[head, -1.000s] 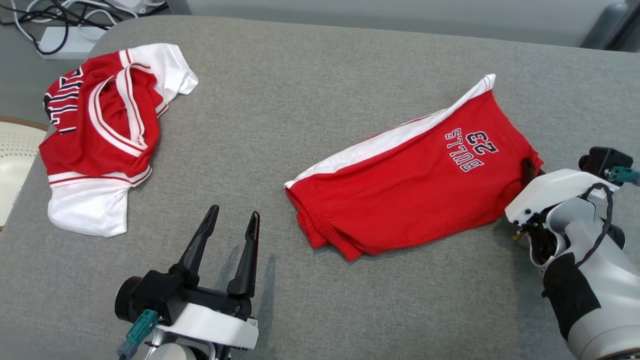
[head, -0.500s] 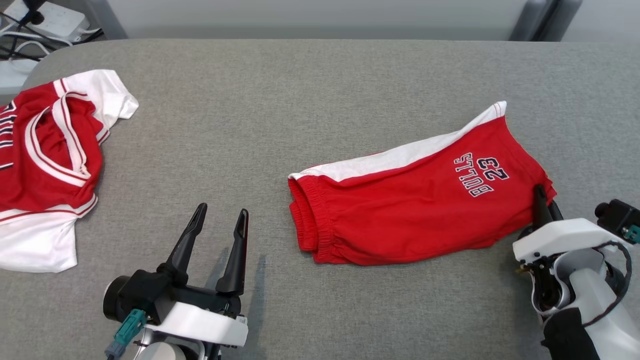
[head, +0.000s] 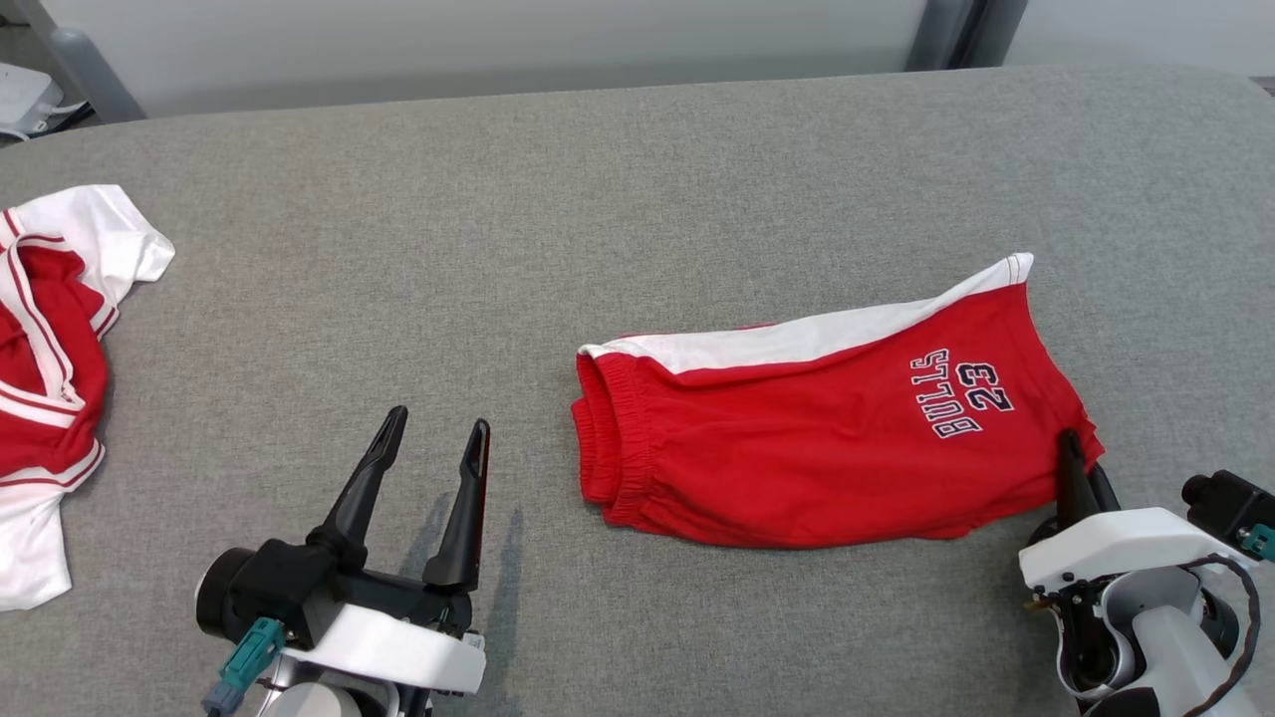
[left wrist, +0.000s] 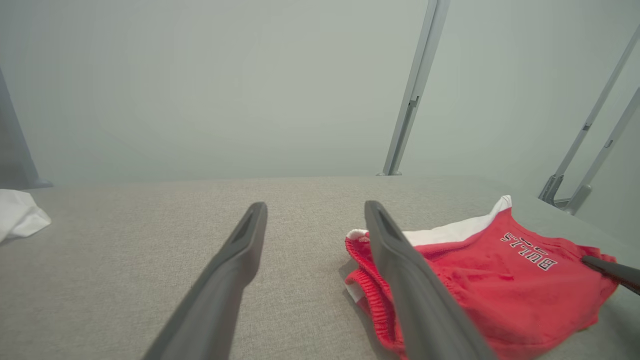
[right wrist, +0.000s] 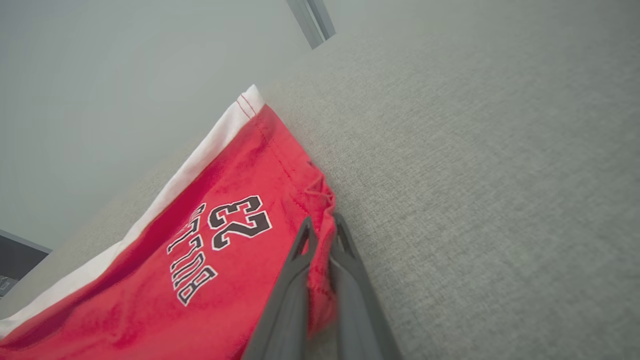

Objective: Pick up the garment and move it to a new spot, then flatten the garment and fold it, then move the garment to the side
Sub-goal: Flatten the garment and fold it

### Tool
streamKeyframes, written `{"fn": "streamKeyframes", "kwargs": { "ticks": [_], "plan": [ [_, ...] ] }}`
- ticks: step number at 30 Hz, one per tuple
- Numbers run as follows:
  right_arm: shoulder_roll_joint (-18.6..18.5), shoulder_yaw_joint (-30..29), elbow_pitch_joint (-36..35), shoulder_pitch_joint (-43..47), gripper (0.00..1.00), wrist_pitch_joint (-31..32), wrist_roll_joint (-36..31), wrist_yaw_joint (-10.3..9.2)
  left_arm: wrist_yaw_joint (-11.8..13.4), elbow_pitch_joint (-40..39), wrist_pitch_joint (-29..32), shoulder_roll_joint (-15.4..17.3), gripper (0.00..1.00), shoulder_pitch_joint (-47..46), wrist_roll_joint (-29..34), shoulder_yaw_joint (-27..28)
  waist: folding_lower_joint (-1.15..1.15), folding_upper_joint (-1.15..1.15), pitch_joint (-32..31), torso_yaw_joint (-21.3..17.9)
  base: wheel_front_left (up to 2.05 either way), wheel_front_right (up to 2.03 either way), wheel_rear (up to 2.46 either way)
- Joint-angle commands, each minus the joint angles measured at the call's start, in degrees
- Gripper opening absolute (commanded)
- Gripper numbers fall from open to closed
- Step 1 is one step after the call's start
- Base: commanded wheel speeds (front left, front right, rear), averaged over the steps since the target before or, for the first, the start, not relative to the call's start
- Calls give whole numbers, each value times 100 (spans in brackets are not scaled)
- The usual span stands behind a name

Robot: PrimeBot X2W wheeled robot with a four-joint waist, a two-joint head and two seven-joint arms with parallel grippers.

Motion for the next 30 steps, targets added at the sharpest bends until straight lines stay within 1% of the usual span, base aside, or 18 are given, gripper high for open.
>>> {"fn": "streamKeyframes", "kwargs": {
  "ticks": [1,7,10,16,17,21,30],
  "plan": [
    [-9,141,-148,8,0,-77,45,-1,-28,-138,-33,33,100,-85,82,189,0,0,-6,-24,0,0,0],
    [-9,281,-337,-22,0,-77,145,-1,-60,-88,-33,33,100,-87,74,195,0,0,-64,0,0,0,0],
    [-9,488,-691,-22,0,-77,284,-1,-77,-25,-33,33,100,-82,13,163,0,0,-130,115,0,0,0],
    [-9,1204,-1357,60,0,-77,572,-1,-84,10,-33,33,100,-44,-75,172,0,0,-270,323,0,0,0],
    [-9,1204,-1357,60,0,-77,572,-1,-84,10,-33,33,100,-44,-75,172,0,0,-270,323,0,0,0],
    [-8,1737,-1656,103,0,-77,758,-1,-73,23,-33,33,100,4,-109,143,0,0,-375,480,0,0,0],
    [-8,2904,-1719,-8,0,-77,858,-1,-30,40,-33,33,100,50,-200,43,0,0,-473,863,0,0,0]
  ]
}}
